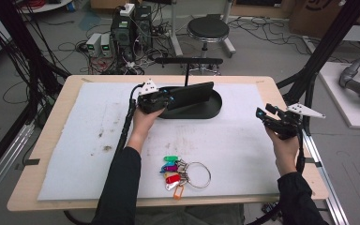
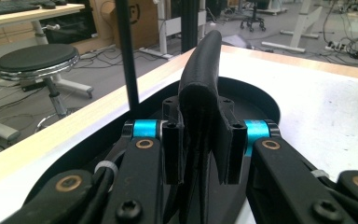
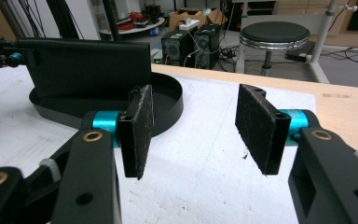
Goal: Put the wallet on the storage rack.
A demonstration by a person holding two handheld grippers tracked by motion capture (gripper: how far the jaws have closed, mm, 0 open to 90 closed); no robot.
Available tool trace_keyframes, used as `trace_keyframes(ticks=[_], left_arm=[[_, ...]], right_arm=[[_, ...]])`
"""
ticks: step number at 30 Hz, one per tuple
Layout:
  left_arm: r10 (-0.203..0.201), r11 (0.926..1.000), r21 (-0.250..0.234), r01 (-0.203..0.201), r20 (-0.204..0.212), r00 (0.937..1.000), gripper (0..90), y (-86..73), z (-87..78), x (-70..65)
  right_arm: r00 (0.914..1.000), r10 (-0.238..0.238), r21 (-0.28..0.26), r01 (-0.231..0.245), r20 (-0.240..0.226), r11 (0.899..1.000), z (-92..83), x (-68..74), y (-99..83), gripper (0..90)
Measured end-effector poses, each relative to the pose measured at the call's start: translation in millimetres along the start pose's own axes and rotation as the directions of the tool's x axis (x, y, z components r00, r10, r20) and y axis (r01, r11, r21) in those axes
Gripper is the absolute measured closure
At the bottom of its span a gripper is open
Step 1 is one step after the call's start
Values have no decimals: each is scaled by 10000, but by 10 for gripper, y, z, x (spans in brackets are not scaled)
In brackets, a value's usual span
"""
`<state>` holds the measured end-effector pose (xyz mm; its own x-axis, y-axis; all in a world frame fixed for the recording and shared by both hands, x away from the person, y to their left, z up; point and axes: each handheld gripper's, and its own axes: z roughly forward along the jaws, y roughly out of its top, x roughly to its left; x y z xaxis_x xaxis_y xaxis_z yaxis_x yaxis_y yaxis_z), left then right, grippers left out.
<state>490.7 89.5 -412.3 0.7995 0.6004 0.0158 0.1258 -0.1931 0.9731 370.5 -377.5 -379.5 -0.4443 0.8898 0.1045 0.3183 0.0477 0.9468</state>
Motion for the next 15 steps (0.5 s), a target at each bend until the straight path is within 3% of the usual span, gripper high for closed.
trace_keyframes(ticks=[6,8,15], left_arm=[[-223,9998,-13,223,-179,9996,750,-77,14,80],[-402,9991,-116,401,-138,9991,750,-98,23,94],[-474,9988,-134,473,-54,9989,747,-146,49,116]], right_arm=[[10000,-85,15,85,-11,10000,7,4,0,474],[10000,-79,20,79,-16,10000,10,2,-1,474],[10000,-54,83,54,-41,10000,16,-2,-7,473]])
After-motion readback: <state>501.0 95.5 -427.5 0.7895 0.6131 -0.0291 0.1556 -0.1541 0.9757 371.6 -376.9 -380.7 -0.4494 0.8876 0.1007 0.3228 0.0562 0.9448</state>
